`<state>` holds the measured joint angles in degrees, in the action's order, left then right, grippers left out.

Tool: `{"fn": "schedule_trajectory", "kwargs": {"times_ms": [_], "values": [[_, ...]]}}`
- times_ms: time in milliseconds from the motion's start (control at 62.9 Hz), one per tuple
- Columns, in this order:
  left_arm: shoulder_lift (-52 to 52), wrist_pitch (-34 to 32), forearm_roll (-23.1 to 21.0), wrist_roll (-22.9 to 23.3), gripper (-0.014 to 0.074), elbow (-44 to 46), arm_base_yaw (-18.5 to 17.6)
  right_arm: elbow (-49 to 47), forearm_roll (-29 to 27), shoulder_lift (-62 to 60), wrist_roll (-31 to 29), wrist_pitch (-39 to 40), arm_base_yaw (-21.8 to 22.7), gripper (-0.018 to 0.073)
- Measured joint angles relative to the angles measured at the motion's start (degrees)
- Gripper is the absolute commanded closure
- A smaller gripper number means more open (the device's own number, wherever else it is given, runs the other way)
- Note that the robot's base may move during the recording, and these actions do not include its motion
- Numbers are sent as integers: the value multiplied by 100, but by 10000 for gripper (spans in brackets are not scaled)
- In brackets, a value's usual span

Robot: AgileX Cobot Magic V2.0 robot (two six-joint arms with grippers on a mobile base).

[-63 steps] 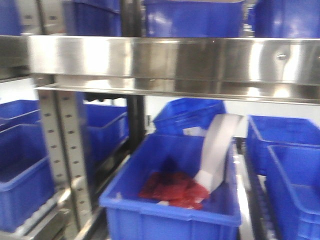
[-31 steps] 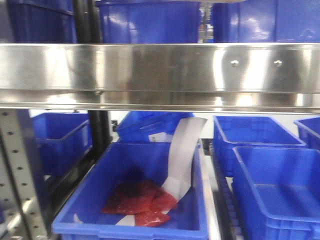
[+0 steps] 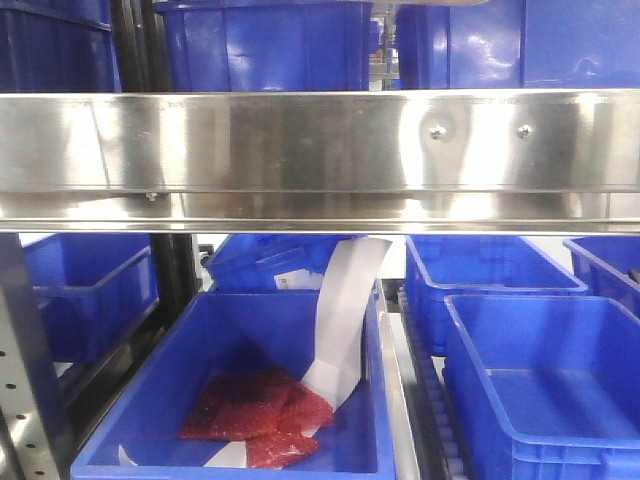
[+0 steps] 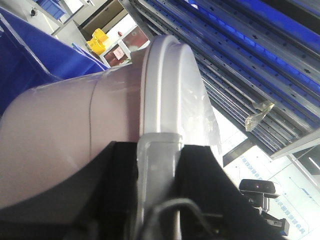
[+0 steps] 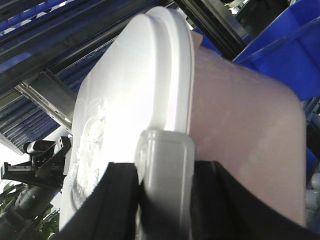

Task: Grab white bin and place on right shelf

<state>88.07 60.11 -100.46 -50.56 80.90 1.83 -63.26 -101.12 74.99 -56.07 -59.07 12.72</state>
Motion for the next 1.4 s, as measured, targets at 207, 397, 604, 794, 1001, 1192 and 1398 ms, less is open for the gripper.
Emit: {"fn": "schedule_trajectory", "kwargs": {"times_ms": [207,397,604,794,1001,1192,1398], "values": [[0,0,0,0,722,0,0,0,0,0,0,0,0,368],[0,0,0,0,722,0,0,0,0,0,0,0,0,368],[0,0,0,0,722,0,0,0,0,0,0,0,0,368],[0,0,0,0,722,0,0,0,0,0,0,0,0,368],[0,0,0,0,722,0,0,0,0,0,0,0,0,368],[0,0,0,0,722,0,0,0,0,0,0,0,0,368],[0,0,0,0,722,0,0,0,0,0,0,0,0,368]]}}
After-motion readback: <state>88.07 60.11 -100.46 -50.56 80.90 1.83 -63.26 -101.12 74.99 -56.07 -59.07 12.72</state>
